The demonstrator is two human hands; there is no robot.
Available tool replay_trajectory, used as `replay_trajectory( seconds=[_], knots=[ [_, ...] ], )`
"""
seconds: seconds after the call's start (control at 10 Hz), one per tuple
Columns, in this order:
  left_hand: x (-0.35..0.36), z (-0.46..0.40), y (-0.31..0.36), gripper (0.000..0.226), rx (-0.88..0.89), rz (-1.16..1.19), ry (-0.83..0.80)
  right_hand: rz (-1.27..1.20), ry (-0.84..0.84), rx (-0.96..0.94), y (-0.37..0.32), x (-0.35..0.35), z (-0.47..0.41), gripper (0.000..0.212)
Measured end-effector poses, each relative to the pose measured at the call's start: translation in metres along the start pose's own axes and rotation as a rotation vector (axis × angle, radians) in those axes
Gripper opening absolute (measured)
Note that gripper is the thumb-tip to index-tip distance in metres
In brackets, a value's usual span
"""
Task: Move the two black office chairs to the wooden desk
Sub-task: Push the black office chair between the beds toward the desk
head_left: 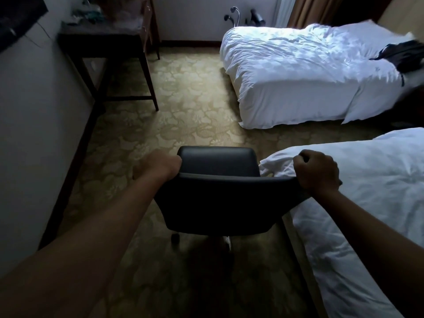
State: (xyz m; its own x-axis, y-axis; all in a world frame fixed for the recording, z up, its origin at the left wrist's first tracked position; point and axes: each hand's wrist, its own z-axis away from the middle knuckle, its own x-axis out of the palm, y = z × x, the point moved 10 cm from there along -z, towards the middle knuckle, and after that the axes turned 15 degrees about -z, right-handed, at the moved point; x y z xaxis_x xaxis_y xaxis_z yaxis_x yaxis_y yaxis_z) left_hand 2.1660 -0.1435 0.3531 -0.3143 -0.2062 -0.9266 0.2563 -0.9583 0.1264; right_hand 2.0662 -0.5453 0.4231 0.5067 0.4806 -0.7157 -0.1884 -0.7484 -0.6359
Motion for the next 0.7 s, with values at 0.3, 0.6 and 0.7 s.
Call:
replay_trajectory(
  seconds=[0.3,0.6,0.7],
  knots=[
    [-0.007,-0.075,0.067,0.051,0.007,-0.054,-0.038,-0.021,0.022,0.016,0.022,0.026,-0.107,0.023],
    [-0.035,-0.150,0.136,0.042,-0.121,0.082,-0.006,-0.052,-0.042,-0.063,0.038,0.062,-0.232,0.024],
    [-0.046,-0.167,0.153,0.039,-0.148,-0.003,0.045,-0.061,-0.081,-0.092,0.035,0.076,-0.265,0.024]
  ],
)
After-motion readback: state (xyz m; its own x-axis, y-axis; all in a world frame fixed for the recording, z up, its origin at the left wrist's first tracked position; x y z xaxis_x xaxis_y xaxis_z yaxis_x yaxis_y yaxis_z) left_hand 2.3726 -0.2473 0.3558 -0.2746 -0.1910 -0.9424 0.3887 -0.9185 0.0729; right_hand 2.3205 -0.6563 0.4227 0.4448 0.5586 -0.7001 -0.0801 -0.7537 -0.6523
